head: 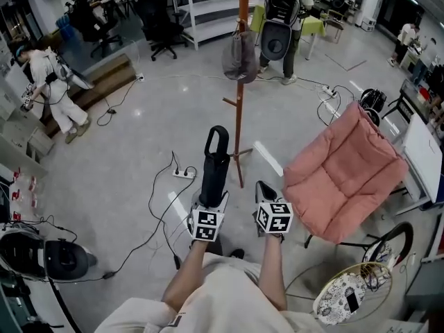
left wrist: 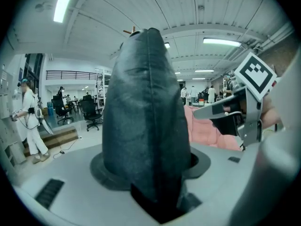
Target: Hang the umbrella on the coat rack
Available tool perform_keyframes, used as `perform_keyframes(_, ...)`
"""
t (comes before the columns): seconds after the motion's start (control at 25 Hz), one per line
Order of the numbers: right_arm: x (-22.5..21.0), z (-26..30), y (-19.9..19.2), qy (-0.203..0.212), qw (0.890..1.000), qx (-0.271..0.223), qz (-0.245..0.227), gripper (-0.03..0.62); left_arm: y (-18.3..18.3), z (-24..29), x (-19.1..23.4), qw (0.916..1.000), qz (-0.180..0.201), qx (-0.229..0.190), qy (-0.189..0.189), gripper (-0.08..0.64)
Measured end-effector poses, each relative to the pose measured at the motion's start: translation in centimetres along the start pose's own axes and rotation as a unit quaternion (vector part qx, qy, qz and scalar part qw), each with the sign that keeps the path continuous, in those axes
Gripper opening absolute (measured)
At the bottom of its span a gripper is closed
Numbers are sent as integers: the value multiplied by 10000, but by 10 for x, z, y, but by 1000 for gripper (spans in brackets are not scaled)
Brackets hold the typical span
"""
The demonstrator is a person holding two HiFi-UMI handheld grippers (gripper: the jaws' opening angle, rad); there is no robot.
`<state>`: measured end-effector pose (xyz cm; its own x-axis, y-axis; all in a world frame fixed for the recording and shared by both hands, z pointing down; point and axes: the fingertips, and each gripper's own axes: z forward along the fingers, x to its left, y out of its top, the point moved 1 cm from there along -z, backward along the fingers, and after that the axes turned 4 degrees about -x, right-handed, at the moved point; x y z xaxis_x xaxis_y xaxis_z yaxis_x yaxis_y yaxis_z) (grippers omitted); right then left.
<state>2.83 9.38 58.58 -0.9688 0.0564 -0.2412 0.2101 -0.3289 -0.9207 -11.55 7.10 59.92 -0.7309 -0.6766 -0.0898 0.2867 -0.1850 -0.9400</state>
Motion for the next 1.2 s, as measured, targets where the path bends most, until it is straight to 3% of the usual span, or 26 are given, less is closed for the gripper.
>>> perform_keyframes(0.32,-11,22,1,166,9996,42,204,5,4,17,12,10000,64,18,57,261)
perform_keyframes(0.6,-14,58,22,455,9988,115,-143,5,7,63,28,9999,-40,117,95,261)
perform_keyframes(1.2,-55,143,51,385,9981,444,-202,3,35,158,59,9997,29,250,-31,262)
